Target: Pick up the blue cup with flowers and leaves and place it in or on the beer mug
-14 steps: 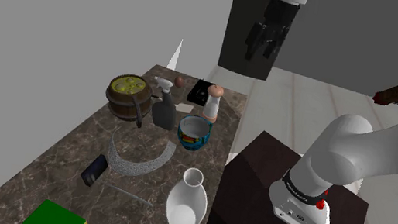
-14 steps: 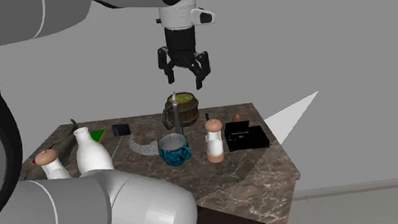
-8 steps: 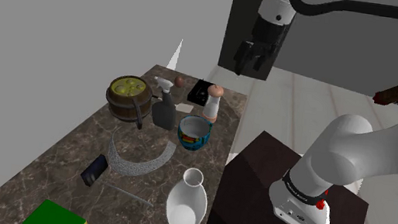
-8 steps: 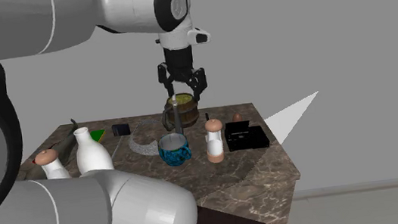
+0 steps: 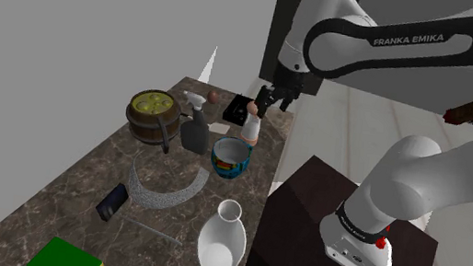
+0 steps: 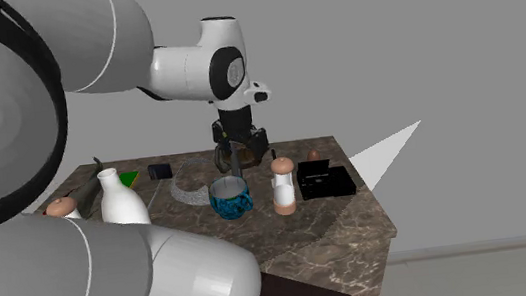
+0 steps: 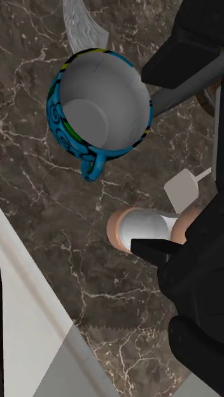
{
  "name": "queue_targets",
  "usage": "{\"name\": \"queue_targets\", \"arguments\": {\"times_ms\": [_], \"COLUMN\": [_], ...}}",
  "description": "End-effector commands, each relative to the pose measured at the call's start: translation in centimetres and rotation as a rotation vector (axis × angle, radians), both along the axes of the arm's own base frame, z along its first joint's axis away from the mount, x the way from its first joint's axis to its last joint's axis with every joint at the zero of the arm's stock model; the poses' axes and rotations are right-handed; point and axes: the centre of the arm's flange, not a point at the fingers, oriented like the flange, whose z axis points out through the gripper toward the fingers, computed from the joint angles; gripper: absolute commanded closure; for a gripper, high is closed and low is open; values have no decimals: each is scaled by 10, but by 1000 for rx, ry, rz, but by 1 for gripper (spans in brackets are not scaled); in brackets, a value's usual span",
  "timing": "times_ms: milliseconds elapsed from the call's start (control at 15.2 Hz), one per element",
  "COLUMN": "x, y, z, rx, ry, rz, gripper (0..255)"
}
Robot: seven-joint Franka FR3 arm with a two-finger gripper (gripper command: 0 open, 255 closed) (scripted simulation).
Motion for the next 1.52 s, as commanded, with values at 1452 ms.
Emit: {"name": "queue_targets", "arguments": {"times_ms": [1452], "x": [29], "y": [31], "z": [-170], "rx": [-36], "ry": [-21], "rz": [-32], "gripper": [0]}}
